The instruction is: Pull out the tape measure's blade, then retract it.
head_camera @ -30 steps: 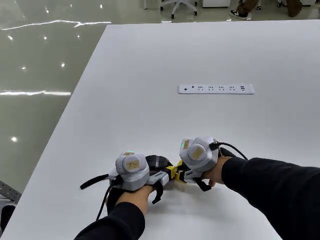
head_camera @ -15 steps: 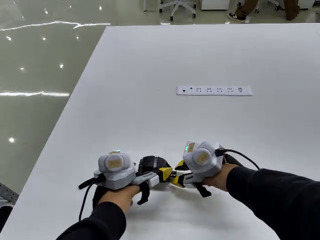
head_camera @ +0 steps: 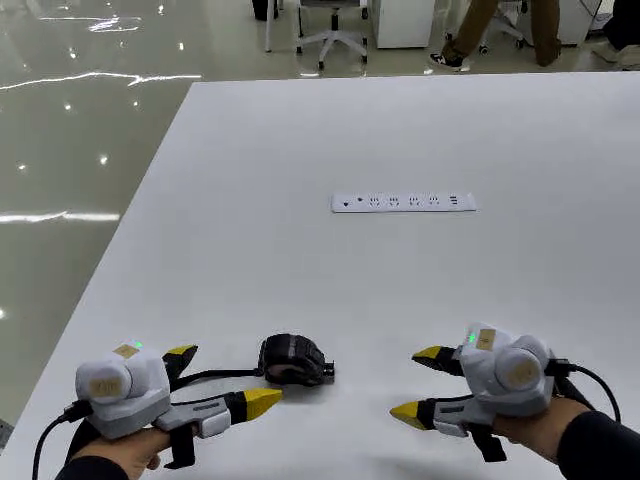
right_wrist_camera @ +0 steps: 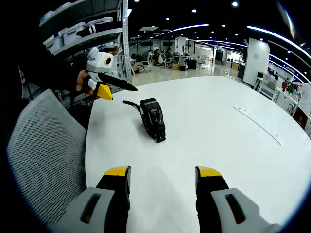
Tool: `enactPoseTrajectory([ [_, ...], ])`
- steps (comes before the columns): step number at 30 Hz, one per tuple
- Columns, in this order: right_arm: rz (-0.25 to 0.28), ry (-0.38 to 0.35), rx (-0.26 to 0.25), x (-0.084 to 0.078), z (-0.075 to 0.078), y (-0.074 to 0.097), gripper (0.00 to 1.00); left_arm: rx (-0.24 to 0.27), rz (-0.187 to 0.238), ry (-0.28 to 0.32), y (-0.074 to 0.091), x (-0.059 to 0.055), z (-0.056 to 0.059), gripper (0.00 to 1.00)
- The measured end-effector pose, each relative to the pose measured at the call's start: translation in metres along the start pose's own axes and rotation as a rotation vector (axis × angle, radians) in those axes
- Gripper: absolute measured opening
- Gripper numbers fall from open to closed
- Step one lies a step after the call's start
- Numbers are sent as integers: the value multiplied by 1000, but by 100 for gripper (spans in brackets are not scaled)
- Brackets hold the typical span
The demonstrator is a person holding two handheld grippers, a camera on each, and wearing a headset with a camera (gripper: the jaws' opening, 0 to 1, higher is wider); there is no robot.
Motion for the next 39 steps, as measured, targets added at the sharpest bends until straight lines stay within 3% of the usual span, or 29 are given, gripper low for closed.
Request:
enactPoseTrajectory([
  [1,4,-12,-15,-5,3,8,52,10,-1,-20,3,0,-1,100],
  [2,11,-40,-44,-12,7,18,53,42,13,-93,10,1,-5,100],
  [3,7,-49,-58,-18,9,23,54,27,24,-130,12,1,-2,100],
  [4,0,-40,-72,-28,9,31,55,-6,1,-146,14,-5,4,100],
  [6,-24,-18,-124,-46,13,40,60,2,-91,-153,16,-21,2,100],
  [7,-22,-49,-135,-56,14,47,64,25,-150,-139,18,-31,-2,100],
  [8,-20,-78,-144,-63,16,52,66,34,-168,-125,20,-36,-4,100],
  [11,-30,-95,-183,-82,20,70,68,47,-63,-130,30,-27,-6,100],
  [15,-24,-143,-222,-101,26,94,80,58,-62,-110,39,-28,-10,100],
  [18,-35,-143,-251,-112,27,106,87,46,-107,-110,41,-35,-9,100],
  [20,-56,-123,-253,-123,25,107,91,39,-91,-122,43,-32,-10,100],
  [22,-57,-152,-252,-128,24,112,94,35,-82,-126,46,-28,-6,100],
  [24,-36,-172,-270,-127,26,118,94,39,-35,-172,48,-22,-5,100],
  [27,-12,-198,-281,-125,29,123,96,50,-46,-157,51,-27,-9,100],
  [32,-15,-160,-269,-117,24,126,99,62,-37,-146,58,-36,-15,100],
  [39,-19,-166,-267,-119,16,127,100,67,-11,-157,66,-33,-9,100],
])
Point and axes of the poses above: the centre of the closed fingertips' face, and the gripper's own axes: y roughly backward along the fingers, z roughly to its right, x roughly out of its top, the point moved 3 cm from there along y, roughly backward along the fingers, and after that the axes turned 11 degrees about -z, right-handed, at the moved point
